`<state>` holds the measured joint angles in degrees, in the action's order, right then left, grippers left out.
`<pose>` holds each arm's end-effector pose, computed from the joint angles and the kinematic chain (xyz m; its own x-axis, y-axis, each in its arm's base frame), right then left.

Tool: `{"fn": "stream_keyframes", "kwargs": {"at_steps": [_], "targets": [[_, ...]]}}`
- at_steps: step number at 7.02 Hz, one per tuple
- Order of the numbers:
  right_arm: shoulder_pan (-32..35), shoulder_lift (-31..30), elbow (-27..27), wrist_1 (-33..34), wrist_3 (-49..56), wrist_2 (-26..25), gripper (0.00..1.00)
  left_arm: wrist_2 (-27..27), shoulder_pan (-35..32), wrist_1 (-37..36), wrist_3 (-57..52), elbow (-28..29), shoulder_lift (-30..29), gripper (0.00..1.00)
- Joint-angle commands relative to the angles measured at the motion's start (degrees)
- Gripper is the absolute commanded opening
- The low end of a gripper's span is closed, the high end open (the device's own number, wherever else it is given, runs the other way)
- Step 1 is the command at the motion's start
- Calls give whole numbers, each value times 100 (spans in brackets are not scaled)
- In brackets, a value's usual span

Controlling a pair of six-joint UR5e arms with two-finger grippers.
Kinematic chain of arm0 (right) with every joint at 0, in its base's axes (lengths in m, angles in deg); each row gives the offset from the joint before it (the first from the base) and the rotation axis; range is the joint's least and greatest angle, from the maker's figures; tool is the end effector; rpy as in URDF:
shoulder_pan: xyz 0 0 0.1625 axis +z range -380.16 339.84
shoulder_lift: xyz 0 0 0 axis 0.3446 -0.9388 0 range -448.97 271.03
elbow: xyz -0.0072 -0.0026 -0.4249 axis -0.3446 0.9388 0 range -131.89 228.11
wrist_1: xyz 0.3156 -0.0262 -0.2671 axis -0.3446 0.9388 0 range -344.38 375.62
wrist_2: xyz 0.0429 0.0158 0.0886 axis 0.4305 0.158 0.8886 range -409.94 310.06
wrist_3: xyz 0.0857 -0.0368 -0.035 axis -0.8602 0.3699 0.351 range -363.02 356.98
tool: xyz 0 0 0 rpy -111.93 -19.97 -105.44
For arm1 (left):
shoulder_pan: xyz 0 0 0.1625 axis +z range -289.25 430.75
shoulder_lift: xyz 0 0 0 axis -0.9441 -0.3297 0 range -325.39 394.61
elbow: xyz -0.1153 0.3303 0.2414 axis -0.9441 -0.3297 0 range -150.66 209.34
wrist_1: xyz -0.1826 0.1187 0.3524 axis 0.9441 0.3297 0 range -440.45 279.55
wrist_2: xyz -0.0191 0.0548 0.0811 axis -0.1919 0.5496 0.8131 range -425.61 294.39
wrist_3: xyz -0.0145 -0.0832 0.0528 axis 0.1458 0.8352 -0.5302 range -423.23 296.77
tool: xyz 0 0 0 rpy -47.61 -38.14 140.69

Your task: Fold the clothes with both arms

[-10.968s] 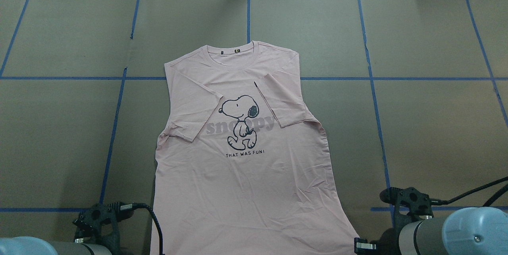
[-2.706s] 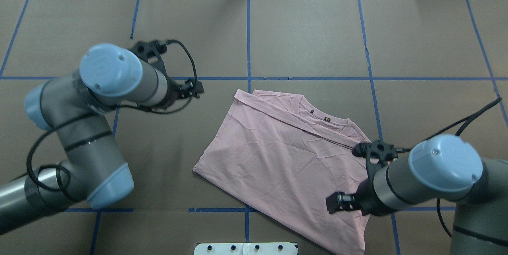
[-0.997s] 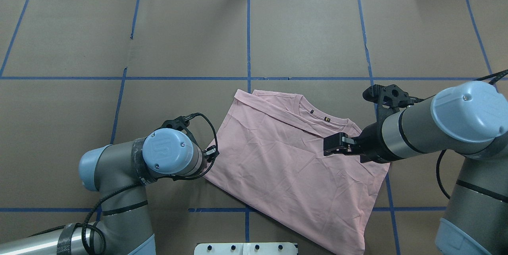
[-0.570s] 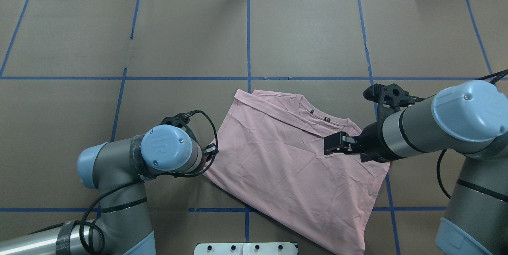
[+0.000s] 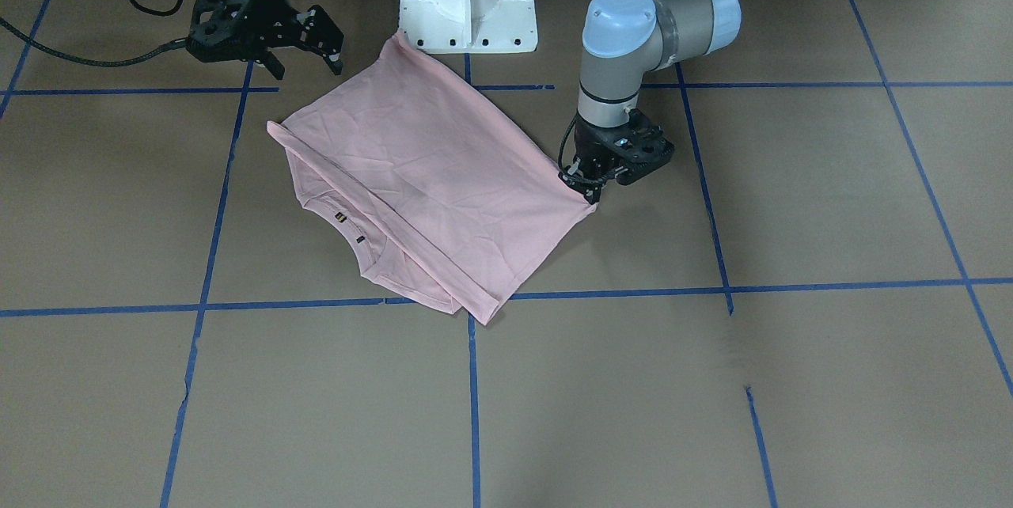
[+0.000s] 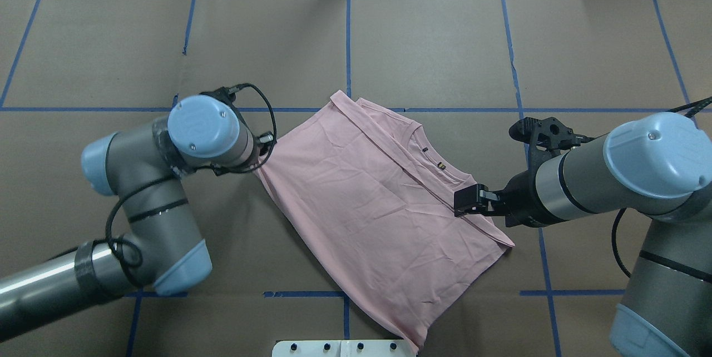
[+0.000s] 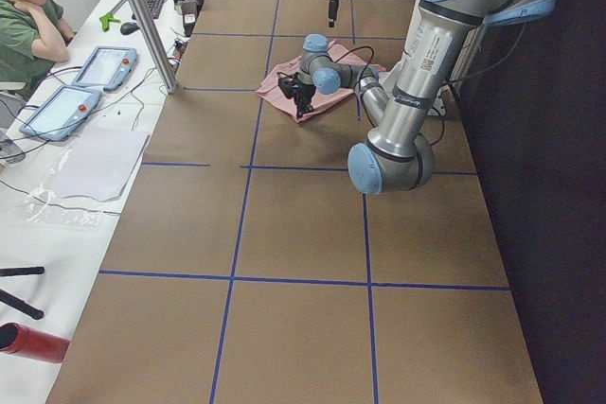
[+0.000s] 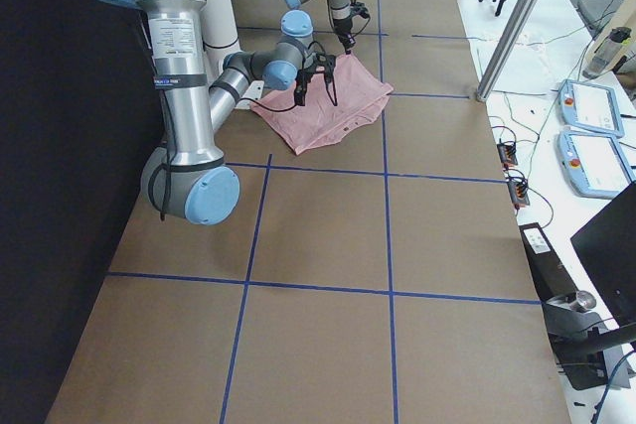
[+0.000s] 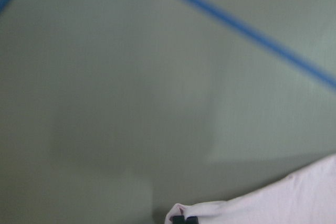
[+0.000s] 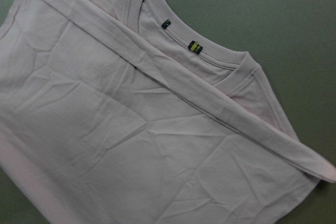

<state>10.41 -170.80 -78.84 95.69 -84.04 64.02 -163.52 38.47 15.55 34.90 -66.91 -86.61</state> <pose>-0.3565 -0.3183 0.2756 0.5150 0.1386 0.8459 -0.0990 0.9899 -0.1018 0.5042 -0.4598 0.2904 0.5440 -0.5092 -0.6670 0.5311 0.8243 -0.1961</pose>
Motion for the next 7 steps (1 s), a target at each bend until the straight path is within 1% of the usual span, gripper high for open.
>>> {"fn": "stream_keyframes", "kwargs": {"at_steps": [1,2,3,4,5,6,7], "targets": [[20,0,100,-9,7,4,100,18,-637,617,-285,1338,-698,0],[20,9,118,-9,7,4,100,27,-900,1092,-581,1955,-989,0],[11,9,119,-9,7,4,100,71,-1033,1479,-697,2361,-1192,0],[29,96,153,-9,7,4,100,254,-1078,1814,-820,2687,-1446,0],[37,167,215,-9,7,4,100,316,-1079,2496,-865,3273,-1683,0],[38,211,259,0,7,-5,100,456,-1079,3051,-874,3610,-1721,0],[72,220,268,-9,-2,-5,100,606,-1079,3326,-883,3805,-1738,15]]}}
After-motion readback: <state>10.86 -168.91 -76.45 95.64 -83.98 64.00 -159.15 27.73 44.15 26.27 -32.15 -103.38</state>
